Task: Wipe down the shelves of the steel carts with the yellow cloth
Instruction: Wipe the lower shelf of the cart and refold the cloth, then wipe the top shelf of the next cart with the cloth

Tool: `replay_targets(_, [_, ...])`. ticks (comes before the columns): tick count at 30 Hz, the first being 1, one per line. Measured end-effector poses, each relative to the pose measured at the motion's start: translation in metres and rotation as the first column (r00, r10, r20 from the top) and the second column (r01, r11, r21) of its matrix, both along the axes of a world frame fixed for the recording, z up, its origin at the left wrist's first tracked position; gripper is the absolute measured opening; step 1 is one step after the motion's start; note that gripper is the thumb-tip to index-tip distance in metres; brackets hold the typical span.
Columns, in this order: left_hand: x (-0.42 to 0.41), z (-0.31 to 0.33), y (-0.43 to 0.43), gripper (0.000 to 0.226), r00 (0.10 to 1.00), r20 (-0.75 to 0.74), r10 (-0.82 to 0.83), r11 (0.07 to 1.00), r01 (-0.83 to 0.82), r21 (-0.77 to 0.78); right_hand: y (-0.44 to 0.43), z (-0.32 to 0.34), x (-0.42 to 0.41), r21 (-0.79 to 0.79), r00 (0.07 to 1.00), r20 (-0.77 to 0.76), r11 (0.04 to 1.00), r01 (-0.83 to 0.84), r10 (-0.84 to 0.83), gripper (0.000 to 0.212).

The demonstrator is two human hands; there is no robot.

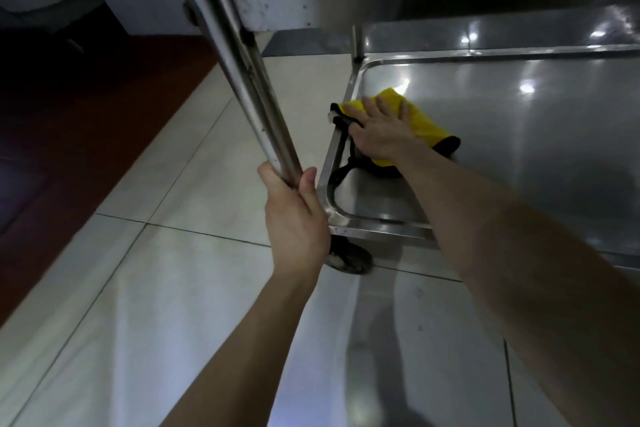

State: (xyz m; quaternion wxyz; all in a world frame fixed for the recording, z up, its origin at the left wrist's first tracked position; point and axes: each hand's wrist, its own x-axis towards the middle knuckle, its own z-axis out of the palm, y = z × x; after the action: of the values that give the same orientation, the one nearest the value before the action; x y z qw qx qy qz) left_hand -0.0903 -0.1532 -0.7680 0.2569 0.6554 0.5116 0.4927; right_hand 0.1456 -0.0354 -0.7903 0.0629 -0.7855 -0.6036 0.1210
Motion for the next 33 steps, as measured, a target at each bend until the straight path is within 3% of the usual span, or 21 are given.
replay_targets(3, [0.003,0.0,-0.001,0.019,1.0,0.015,0.005,1.0,-0.005,-0.007,-0.015,-0.002,-0.022,0.017,0.998,0.025,0.998,-0.063,0.062,0.062])
replay_targets(9, [0.007,0.004,-0.003,0.017,1.0,0.017,0.012,0.999,-0.011,-0.044,-0.118,0.001,-0.06,0.022,0.936,-0.012,0.936,-0.351,0.352,0.066])
replay_targets(13, [0.006,0.011,-0.006,0.016,0.999,-0.028,0.026,0.995,-0.029,-0.093,-0.187,0.012,-0.05,0.01,0.909,-0.035,0.909,-0.416,0.416,0.059])
replay_targets(16, [0.006,0.027,-0.015,0.016,0.998,-0.056,0.037,0.981,-0.047,-0.19,-0.226,0.025,-0.034,-0.01,0.931,-0.075,0.933,-0.36,0.358,0.058])
replay_targets(20, [0.006,0.029,-0.053,0.059,0.976,-0.193,0.1,0.907,-0.169,-0.385,-0.275,0.045,-0.007,0.015,0.964,-0.197,0.984,-0.18,0.179,0.049])
replay_targets(21, [0.006,0.026,-0.066,0.056,0.973,-0.208,0.099,0.883,-0.182,-0.433,-0.288,0.049,0.0,0.034,0.969,-0.212,0.992,-0.119,0.124,0.046])
replay_targets(23, [0.013,0.017,-0.085,0.029,0.964,-0.267,0.006,0.839,-0.15,-0.523,-0.314,0.055,0.014,0.067,0.964,-0.267,0.998,-0.003,0.02,0.043])
replay_targets(25, [0.03,0.017,-0.101,0.02,0.942,-0.272,-0.194,0.773,-0.023,-0.633,-0.343,0.061,0.025,0.078,0.929,-0.365,0.992,0.101,-0.066,0.043])
replay_targets(29, [0.083,0.063,-0.148,0.041,0.898,0.063,-0.437,0.439,0.273,-0.856,-0.409,0.103,0.034,0.054,0.792,-0.563,0.946,0.321,-0.237,0.048])
replay_targets(33, [0.136,0.163,-0.204,0.071,0.778,0.172,-0.604,0.156,0.327,-0.932,-0.474,0.184,0.026,-0.071,0.667,-0.614,0.871,0.486,-0.422,0.046])
